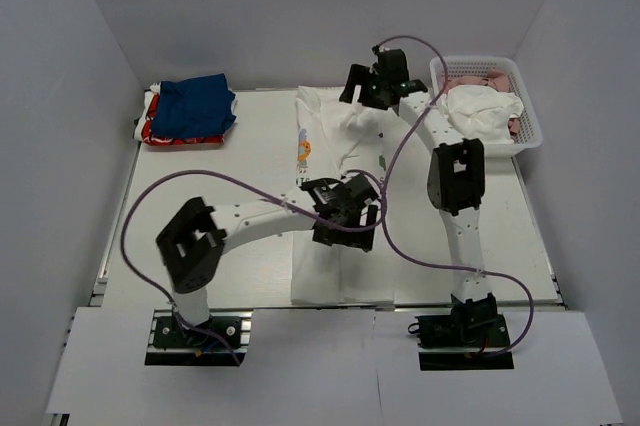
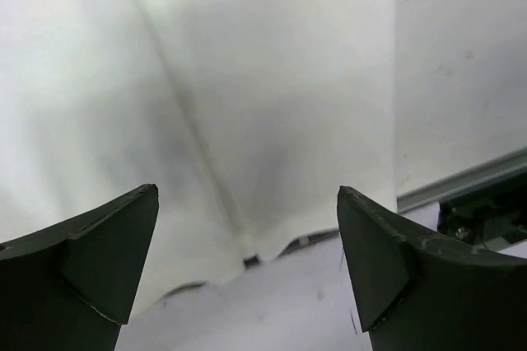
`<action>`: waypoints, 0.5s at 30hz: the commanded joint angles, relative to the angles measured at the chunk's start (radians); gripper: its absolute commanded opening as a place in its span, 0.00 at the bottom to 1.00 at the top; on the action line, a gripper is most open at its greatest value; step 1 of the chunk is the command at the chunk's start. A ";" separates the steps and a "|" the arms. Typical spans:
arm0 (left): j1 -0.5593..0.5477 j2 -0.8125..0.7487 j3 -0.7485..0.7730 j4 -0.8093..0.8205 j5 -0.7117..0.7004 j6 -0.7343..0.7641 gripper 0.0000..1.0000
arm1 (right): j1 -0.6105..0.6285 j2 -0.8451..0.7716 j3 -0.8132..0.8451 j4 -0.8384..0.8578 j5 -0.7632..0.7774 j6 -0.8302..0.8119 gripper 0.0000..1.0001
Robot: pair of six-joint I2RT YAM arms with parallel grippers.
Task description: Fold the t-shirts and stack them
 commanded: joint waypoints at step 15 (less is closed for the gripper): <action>0.019 -0.558 -0.630 0.080 -0.157 -0.088 0.99 | 0.153 -1.302 -1.422 0.005 0.274 0.049 0.90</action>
